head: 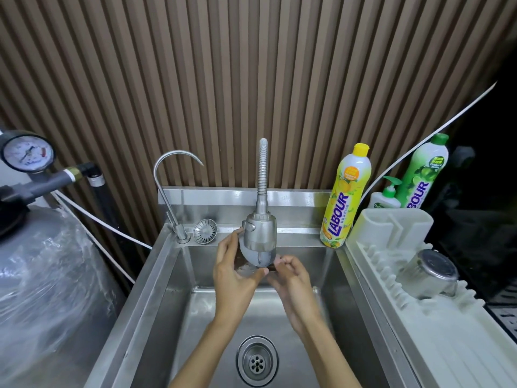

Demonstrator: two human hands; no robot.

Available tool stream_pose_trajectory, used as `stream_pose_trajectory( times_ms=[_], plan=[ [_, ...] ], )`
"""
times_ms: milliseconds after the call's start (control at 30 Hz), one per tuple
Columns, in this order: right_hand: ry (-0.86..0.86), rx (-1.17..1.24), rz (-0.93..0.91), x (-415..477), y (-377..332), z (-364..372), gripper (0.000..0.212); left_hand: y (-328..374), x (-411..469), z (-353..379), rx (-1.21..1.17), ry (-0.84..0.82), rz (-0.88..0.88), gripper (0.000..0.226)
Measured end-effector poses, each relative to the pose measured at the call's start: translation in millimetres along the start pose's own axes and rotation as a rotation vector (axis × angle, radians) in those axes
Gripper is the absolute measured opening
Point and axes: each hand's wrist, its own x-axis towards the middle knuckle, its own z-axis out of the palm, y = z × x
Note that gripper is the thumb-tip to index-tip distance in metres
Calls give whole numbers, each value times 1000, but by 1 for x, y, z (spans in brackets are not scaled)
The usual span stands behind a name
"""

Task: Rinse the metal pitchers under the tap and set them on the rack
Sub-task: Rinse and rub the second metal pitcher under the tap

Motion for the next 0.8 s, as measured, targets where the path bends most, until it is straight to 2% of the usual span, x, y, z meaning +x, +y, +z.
stream_pose_trajectory(
  times_ms=[67, 200, 267, 367, 433, 500, 600, 667, 800],
  plan=[
    [-7, -3, 45, -2, 2, -1, 18, -1, -5, -5, 78, 42, 7, 84],
    [37, -341, 85, -12, -13, 0, 16, 1, -16, -8, 204, 145, -89, 98],
    [124, -580, 63, -16, -25, 1, 21, 2, -22, -7, 150, 110, -163, 85],
    [214, -1034, -122, -23, -48, 6, 27, -6, -29, -2, -45, 18, -282, 59],
    [248, -1204, -227, -28, -56, 9, 29, -9, -28, 5, -178, -64, -339, 41],
    [245, -1152, -315, -28, -57, 8, 31, -9, -24, 11, -280, -123, -344, 47],
    [194, -826, -324, -23, -48, 1, 30, -6, -13, 14, -402, -141, -276, 78],
    [143, -586, -250, -17, -40, -4, 25, -1, -5, 11, -344, -98, -185, 86],
    [41, -132, -58, -10, -24, -2, 19, 13, 6, -4, -63, -45, -47, 94]
  ],
)
